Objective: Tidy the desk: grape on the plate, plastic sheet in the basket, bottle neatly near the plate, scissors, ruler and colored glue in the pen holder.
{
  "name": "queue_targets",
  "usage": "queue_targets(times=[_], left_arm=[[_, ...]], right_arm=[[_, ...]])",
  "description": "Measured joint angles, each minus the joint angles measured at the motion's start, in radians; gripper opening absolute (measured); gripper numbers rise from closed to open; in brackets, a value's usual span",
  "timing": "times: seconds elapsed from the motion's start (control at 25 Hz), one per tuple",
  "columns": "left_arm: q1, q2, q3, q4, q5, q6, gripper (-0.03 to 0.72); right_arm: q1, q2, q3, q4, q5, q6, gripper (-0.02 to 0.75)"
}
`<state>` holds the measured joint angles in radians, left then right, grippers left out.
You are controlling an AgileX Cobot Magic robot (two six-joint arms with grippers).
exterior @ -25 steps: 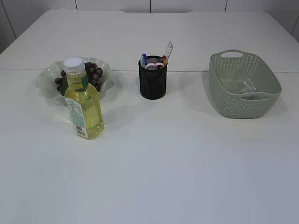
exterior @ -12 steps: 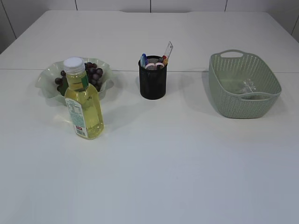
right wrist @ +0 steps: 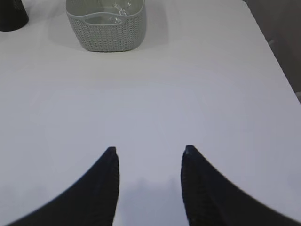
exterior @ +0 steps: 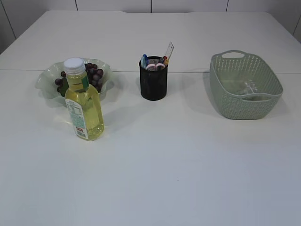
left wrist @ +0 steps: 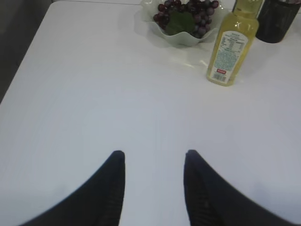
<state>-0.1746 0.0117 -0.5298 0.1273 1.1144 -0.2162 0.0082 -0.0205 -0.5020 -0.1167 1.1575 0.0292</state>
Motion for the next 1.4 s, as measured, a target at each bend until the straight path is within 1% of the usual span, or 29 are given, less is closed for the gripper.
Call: queue_targets(times=[0.08, 0.16, 0.84, 1.0, 1.4], left_arm=[[0.026, 0.000, 0.000, 0.000, 0.000, 0.000, 0.308], [0.039, 0.000, 0.000, 0.000, 0.000, 0.000, 0.308], [0.039, 0.000, 0.000, 0.000, -0.002, 0.000, 0.308], [0.039, 0.000, 0.000, 0.000, -0.002, 0.024, 0.308], [0.039, 0.000, 0.000, 0.000, -0.002, 0.032, 0.308]], right_arm=[[-0.002, 0.000, 0.000, 0.000, 0.000, 0.000, 0.352], [-0.002, 0.000, 0.000, 0.000, 0.000, 0.000, 0.352], [-0.002, 0.000, 0.000, 0.009, 0.000, 0.000, 0.351], [-0.002, 0.000, 0.000, 0.009, 0.000, 0.000, 0.351], [-0.002, 0.000, 0.000, 0.010, 0.000, 0.000, 0.351]])
